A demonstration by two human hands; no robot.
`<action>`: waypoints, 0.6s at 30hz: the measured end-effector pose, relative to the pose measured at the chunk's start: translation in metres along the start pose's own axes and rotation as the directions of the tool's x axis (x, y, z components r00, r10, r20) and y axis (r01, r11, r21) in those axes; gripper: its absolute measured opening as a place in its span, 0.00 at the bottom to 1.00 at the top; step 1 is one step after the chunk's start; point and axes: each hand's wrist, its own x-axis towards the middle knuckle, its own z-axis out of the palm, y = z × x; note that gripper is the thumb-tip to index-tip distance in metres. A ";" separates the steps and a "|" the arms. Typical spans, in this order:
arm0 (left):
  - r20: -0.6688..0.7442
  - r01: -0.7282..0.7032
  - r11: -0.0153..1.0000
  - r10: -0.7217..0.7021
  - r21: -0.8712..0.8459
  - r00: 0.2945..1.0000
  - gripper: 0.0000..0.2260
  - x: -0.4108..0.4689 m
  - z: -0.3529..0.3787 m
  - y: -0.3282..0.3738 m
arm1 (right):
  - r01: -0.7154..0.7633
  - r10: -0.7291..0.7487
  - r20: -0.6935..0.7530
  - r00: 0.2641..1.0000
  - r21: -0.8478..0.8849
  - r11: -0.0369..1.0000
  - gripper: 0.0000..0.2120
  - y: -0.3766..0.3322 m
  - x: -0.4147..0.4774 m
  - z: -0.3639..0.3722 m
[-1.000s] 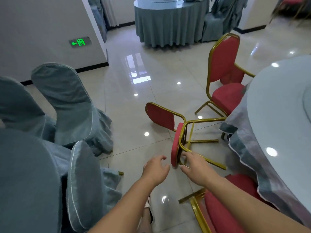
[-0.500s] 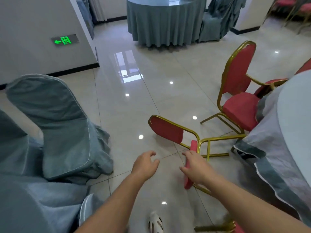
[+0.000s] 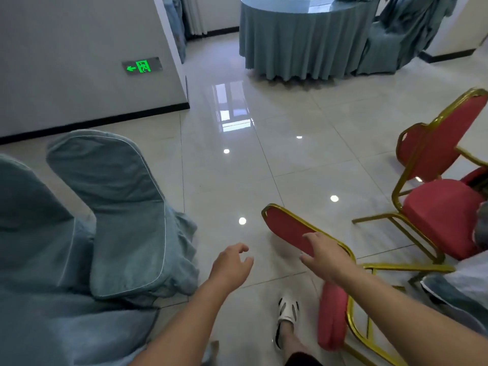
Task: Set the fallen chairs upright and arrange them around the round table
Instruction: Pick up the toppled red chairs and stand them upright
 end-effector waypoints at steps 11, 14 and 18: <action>-0.033 0.030 0.995 -0.026 0.097 0.999 0.20 0.137 -0.073 0.102 | 0.130 -0.130 0.103 0.986 0.008 0.991 0.27 -0.002 0.170 -0.104; -0.057 0.010 0.993 -0.004 0.114 0.998 0.20 0.175 -0.089 0.131 | 0.115 -0.115 0.059 0.992 -0.003 0.993 0.30 0.005 0.211 -0.137; -0.056 -0.025 0.988 0.034 0.152 0.998 0.20 0.214 -0.108 0.168 | 0.096 -0.097 0.046 0.994 0.034 0.995 0.30 0.012 0.255 -0.159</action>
